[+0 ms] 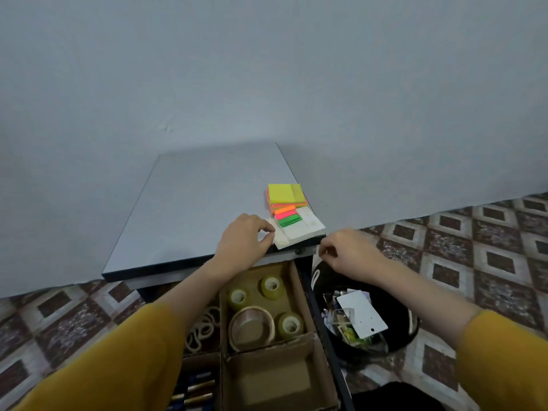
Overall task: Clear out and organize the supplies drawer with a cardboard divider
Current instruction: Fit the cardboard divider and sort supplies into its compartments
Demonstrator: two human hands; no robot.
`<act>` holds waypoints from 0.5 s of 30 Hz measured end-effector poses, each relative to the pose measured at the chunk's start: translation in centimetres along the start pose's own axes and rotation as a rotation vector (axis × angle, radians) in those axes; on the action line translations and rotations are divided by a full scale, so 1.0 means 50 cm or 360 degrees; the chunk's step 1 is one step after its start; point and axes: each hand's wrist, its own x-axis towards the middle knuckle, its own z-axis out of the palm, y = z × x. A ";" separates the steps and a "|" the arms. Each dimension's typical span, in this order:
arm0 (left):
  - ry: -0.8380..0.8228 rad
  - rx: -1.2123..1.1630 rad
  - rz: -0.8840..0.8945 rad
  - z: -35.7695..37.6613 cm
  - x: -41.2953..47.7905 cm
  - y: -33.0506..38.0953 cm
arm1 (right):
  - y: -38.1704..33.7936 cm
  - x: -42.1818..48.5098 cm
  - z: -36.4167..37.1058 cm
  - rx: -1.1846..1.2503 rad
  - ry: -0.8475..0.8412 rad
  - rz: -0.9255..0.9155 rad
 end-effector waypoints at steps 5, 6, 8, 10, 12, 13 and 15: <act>-0.0053 0.0035 -0.0015 0.015 0.058 0.020 | 0.018 0.044 -0.014 -0.0061 0.0115 0.0049; -0.0060 0.0067 0.0002 0.019 0.067 0.023 | 0.017 0.051 -0.015 -0.0059 0.0156 0.0054; -0.0092 0.0191 0.0057 0.026 0.081 0.030 | 0.015 0.064 -0.013 -0.0028 0.0207 0.0068; -0.0123 0.0357 0.0118 0.032 0.090 0.033 | 0.014 0.074 -0.007 0.0022 0.0200 0.0100; -0.0121 0.0551 0.0194 0.038 0.096 0.033 | 0.015 0.081 -0.002 0.0053 0.0169 0.0129; -0.0113 0.0617 0.0225 0.042 0.095 0.032 | 0.016 0.083 0.001 0.0061 0.0158 0.0139; -0.0092 0.0652 0.0253 0.048 0.094 0.028 | 0.017 0.084 0.003 0.0072 0.0154 0.0152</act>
